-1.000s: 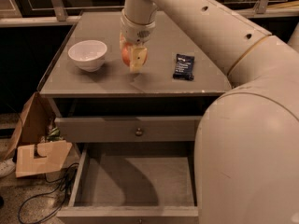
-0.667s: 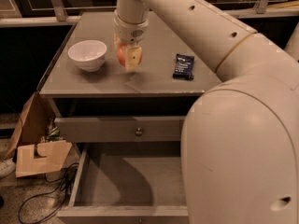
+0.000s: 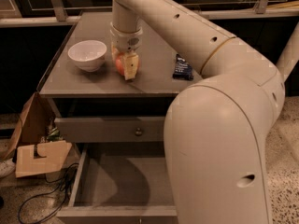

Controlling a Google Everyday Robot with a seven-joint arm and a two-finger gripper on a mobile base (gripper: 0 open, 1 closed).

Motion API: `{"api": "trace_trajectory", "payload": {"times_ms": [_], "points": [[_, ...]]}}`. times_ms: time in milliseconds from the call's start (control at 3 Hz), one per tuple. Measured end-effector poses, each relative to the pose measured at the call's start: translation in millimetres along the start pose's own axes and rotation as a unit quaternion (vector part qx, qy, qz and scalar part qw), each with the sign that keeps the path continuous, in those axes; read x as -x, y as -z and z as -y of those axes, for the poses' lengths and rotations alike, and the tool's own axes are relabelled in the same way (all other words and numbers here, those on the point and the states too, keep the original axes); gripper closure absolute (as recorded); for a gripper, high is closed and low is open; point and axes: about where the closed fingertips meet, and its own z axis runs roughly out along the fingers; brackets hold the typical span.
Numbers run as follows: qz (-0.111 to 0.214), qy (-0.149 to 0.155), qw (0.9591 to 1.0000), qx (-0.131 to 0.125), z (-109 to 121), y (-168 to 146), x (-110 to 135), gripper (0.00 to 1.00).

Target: Pick apple from middle drawer and place on counter

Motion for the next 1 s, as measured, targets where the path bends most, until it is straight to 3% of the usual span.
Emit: {"api": "trace_trajectory", "payload": {"times_ms": [667, 1000], "points": [[0.001, -0.004, 1.0, 0.008, -1.3, 1.0, -7.9, 1.0], [0.001, -0.004, 1.0, 0.008, -1.3, 1.1, -8.0, 0.73]]}}
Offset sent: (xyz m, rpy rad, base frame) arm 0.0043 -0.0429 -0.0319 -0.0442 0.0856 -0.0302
